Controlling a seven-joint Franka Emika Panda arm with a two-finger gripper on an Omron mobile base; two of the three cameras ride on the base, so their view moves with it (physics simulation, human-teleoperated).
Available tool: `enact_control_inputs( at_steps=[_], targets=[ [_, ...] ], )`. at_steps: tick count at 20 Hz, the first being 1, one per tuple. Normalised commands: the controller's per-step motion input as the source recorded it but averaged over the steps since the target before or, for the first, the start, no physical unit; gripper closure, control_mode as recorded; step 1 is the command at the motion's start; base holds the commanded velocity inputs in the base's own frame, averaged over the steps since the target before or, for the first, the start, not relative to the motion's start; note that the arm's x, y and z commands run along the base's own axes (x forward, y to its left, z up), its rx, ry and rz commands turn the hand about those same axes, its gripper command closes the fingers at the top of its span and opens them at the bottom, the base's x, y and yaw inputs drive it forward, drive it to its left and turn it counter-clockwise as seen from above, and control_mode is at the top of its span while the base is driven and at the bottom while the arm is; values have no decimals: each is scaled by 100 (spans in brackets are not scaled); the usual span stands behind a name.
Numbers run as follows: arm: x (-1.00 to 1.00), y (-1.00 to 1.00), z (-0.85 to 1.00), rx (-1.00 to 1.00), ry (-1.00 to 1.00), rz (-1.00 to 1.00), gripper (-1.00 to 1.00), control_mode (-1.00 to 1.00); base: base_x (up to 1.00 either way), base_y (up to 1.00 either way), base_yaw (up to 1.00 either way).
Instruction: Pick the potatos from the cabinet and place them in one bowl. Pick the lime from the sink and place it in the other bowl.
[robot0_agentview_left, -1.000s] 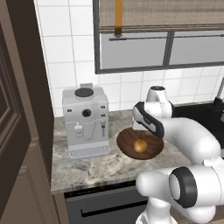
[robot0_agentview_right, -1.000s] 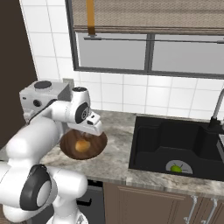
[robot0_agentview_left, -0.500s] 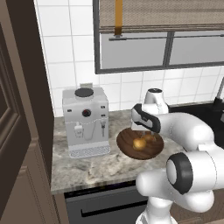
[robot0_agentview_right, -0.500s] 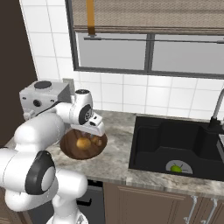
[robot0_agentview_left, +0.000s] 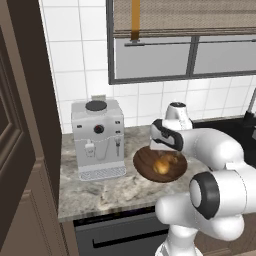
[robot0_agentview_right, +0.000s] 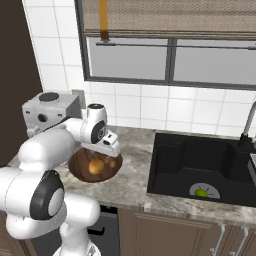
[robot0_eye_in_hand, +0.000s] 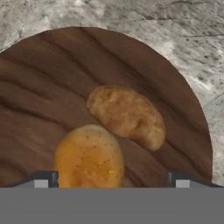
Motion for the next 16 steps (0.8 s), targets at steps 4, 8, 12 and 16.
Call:
enact_control_inputs(
  at_steps=[4, 8, 12, 16],
  targets=[
    [-14, -7, 38, 5, 0, 0, -100, -100, 0, 0, 0],
    [-31, -3, 41, 1, 0, 0, -100, -100, 0, 0, 0],
    [-55, 0, 45, 0, -2, 0, -100, -100, 0, 0, 0],
    [-61, 0, 44, 0, -6, 0, -100, -100, 0, 0, 0]
  ],
)
